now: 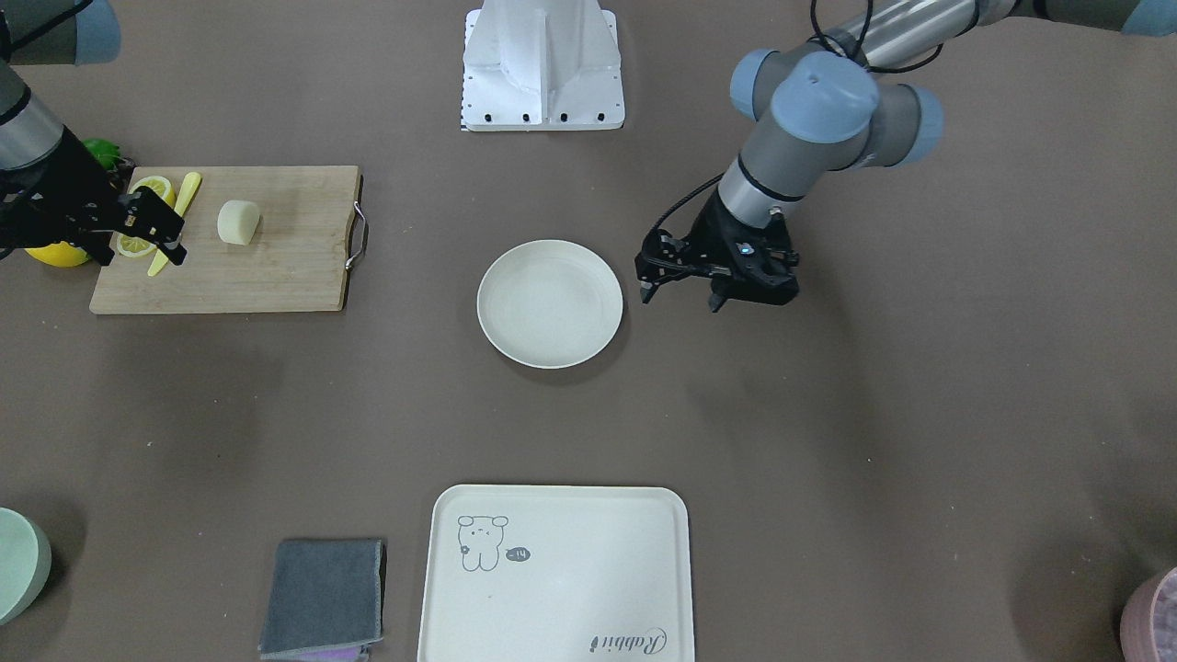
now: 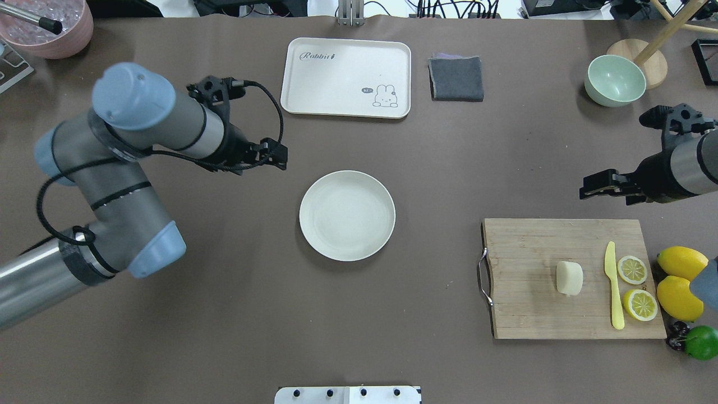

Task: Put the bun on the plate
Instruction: 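Withdraw the left arm while the right arm reaches toward the white bun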

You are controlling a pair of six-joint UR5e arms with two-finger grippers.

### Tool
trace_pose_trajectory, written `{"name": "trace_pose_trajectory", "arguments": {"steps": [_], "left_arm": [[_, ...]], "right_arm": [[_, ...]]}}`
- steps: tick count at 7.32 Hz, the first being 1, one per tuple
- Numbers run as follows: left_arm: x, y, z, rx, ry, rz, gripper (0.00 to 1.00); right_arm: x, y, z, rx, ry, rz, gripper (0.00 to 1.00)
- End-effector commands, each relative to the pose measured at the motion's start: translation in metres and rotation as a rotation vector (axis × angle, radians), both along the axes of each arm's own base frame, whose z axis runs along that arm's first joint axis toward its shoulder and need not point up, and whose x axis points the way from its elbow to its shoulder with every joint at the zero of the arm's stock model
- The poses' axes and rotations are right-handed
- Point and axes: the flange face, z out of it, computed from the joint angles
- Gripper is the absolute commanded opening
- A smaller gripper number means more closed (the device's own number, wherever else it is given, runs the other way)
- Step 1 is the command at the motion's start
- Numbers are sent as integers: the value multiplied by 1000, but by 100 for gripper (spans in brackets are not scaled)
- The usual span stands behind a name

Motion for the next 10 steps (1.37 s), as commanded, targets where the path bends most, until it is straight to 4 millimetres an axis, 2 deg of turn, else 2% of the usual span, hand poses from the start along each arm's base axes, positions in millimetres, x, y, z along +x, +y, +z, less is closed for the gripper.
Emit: {"name": "trace_pose_trajectory", "arguments": {"steps": [1, 2, 3, 4, 5, 6, 8, 10], "left_arm": [[-144, -53, 35, 54, -119, 43, 98], [-206, -74, 66, 80, -165, 59, 98], [-253, -89, 91, 99, -204, 104, 98], [-282, -78, 139, 34, -229, 94, 98], [-289, -79, 180, -52, -249, 85, 98], [-314, -87, 191, -64, -255, 51, 98], [-317, -86, 190, -57, -253, 46, 98], [-318, -82, 197, -51, -251, 43, 98]], "right_arm": [[-32, 41, -8, -61, 1, -5, 100], [-46, 61, 4, -34, 57, -8, 100], [-54, 69, 7, -41, 68, -2, 100], [-61, 78, 12, -36, 80, -24, 100], [-73, 91, 18, 17, 83, -42, 100], [-68, 103, 27, 36, 67, -55, 100], [-78, 111, 47, 41, 117, -53, 99], [-83, 112, 48, 9, 110, -28, 87]]}}
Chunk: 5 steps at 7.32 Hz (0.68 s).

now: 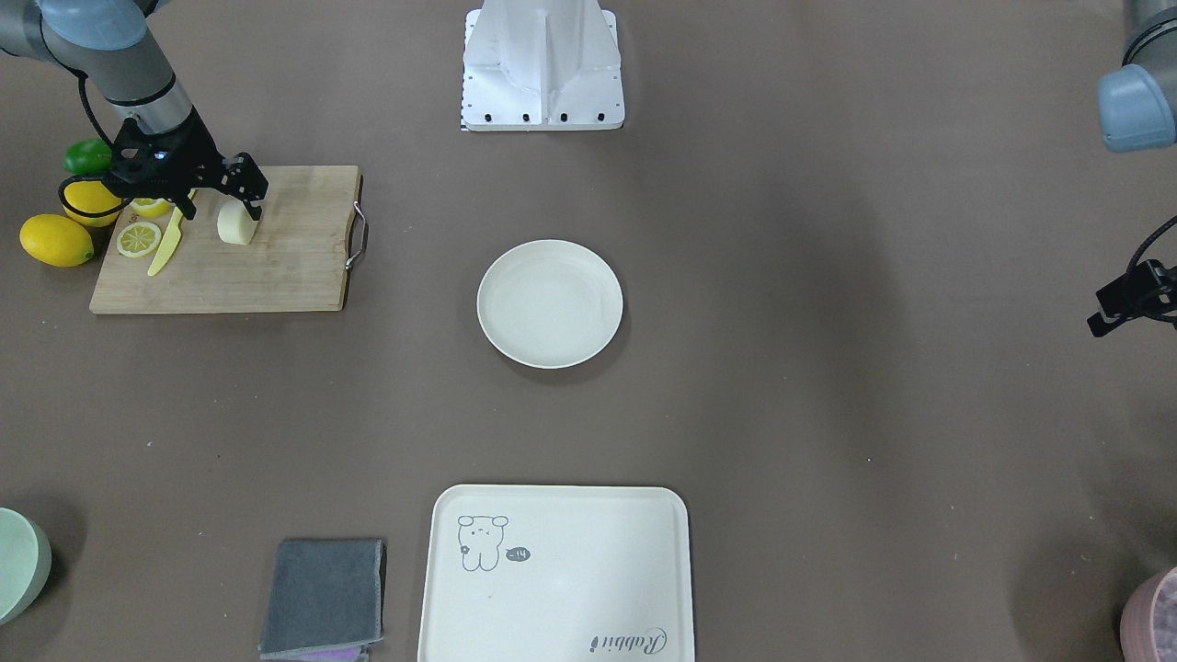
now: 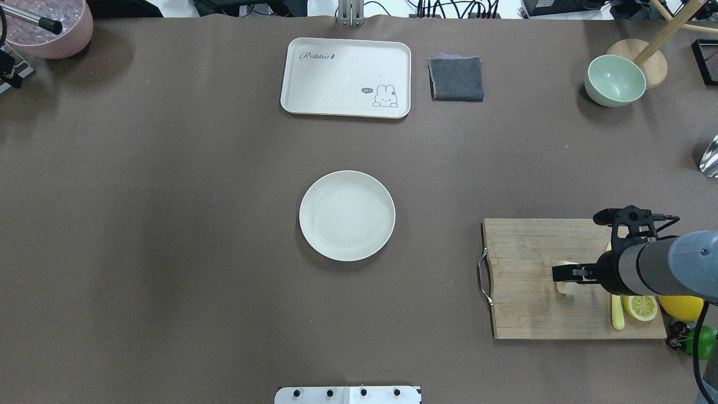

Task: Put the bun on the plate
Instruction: 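Grasp the white bun on the cutting board with the right gripper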

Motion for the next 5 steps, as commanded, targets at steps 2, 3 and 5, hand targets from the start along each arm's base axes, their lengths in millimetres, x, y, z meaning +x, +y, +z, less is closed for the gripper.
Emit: {"name": "trace_pose_trajectory", "arguments": {"steps": [2, 3, 5], "left_arm": [[-4, 14, 22, 33, 12, -9, 98], [-5, 14, 23, 38, 14, -11, 98], [-5, 14, 23, 38, 14, -11, 98]], "right_arm": [[-10, -2, 2, -24, -6, 23, 85], [-16, -3, -1, -21, -14, 23, 81], [-27, -11, 2, -21, -14, 27, 69]]}}
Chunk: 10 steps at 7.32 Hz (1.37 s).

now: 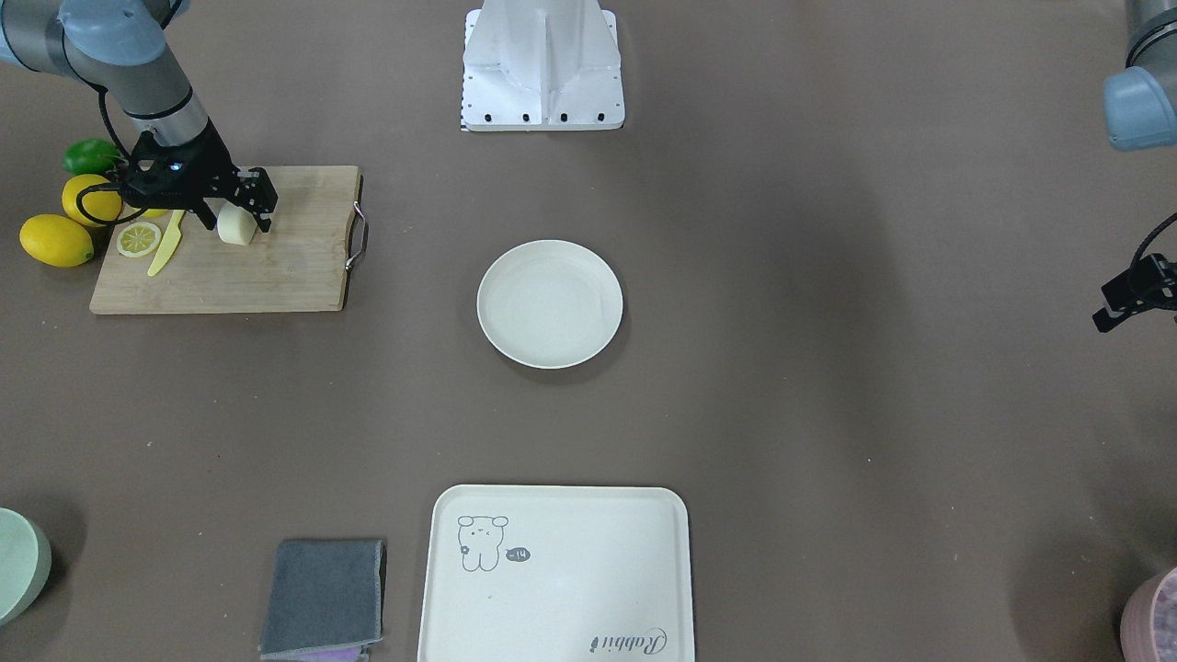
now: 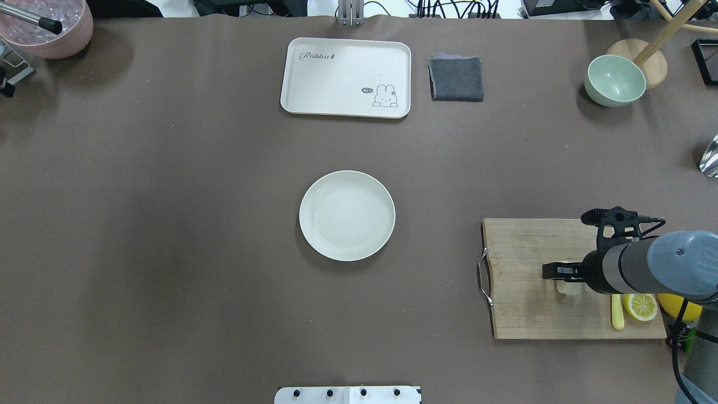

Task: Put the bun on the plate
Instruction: 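Grasp the white bun on the cutting board with the right gripper, then lift the bun and carry it with the right gripper to the plate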

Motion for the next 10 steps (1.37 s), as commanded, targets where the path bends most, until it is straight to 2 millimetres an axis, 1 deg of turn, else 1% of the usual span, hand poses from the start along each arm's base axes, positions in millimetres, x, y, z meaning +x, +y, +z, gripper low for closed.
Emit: {"name": "trace_pose_trajectory", "arguments": {"steps": [1, 2, 3, 5, 6, 7, 8, 9, 10], "left_arm": [[1, 0, 1, 0, 1, 1, 98], [1, 0, 1, 0, 1, 1, 98], [1, 0, 1, 0, 1, 1, 98], [1, 0, 2, -2, 0, 1, 98], [1, 0, 3, -3, -1, 1, 98], [1, 1, 4, -4, -2, 1, 98], [0, 6, 11, -15, -5, 2, 98], [0, 6, 12, -17, -5, 2, 98], [0, 5, 14, -21, -6, 2, 98]], "right_arm": [[0, -3, -2, 0, -4, 3, 39], [1, -2, -3, -2, -2, 3, 17], [3, -2, -10, 2, -13, 3, 3], [6, -6, -19, 6, -31, 9, 1], [-1, -5, -24, 9, -36, 1, 2], [-27, -19, -50, 10, -34, 2, 3], [-64, -40, -101, -2, -4, 6, 3], [-103, -58, -163, -9, 9, 8, 4], [-133, -74, -211, -28, -12, 36, 5]]}}
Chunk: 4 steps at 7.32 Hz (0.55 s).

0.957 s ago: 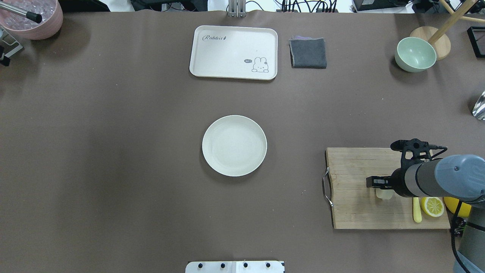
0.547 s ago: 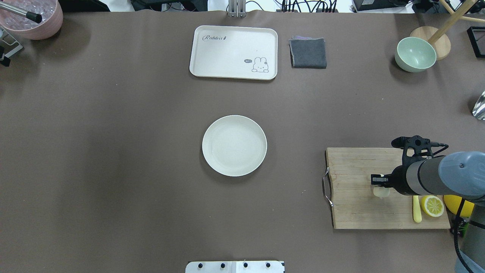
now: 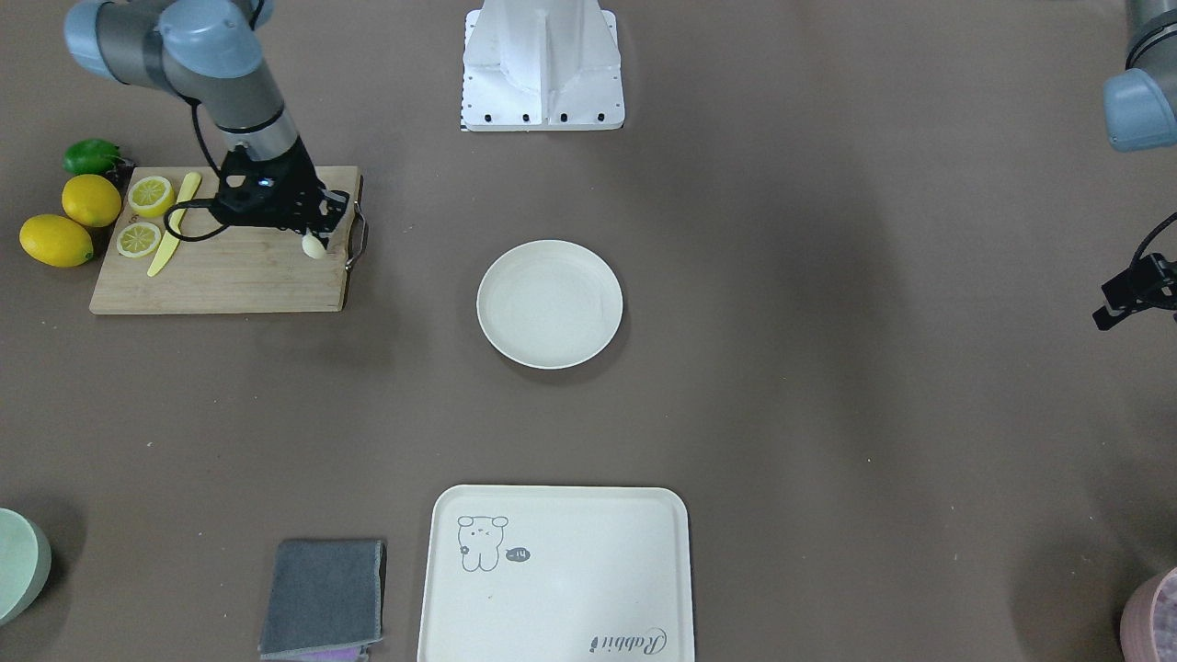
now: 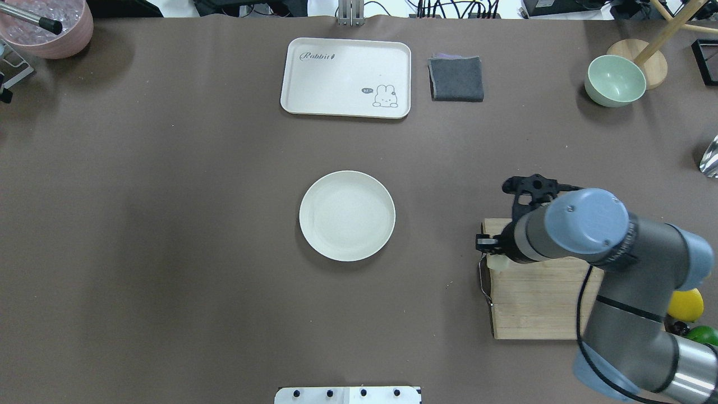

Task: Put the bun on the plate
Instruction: 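Lift the bun and carry it with the right gripper to the plate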

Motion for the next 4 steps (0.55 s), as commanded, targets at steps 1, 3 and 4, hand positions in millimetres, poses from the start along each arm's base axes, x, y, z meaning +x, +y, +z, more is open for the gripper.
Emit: {"name": "trace_pose_trajectory", "arguments": {"steps": [1, 3, 4], "left_arm": [[0, 1, 4, -8, -2, 0, 98], [-2, 6, 14, -20, -6, 3, 98], [-2, 9, 17, -23, -7, 4, 98]], "right_arm": [[-67, -33, -96, -36, -30, 46, 5], [-124, -60, -142, -66, -44, 80, 13], [-150, -74, -164, -68, -42, 84, 20]]}}
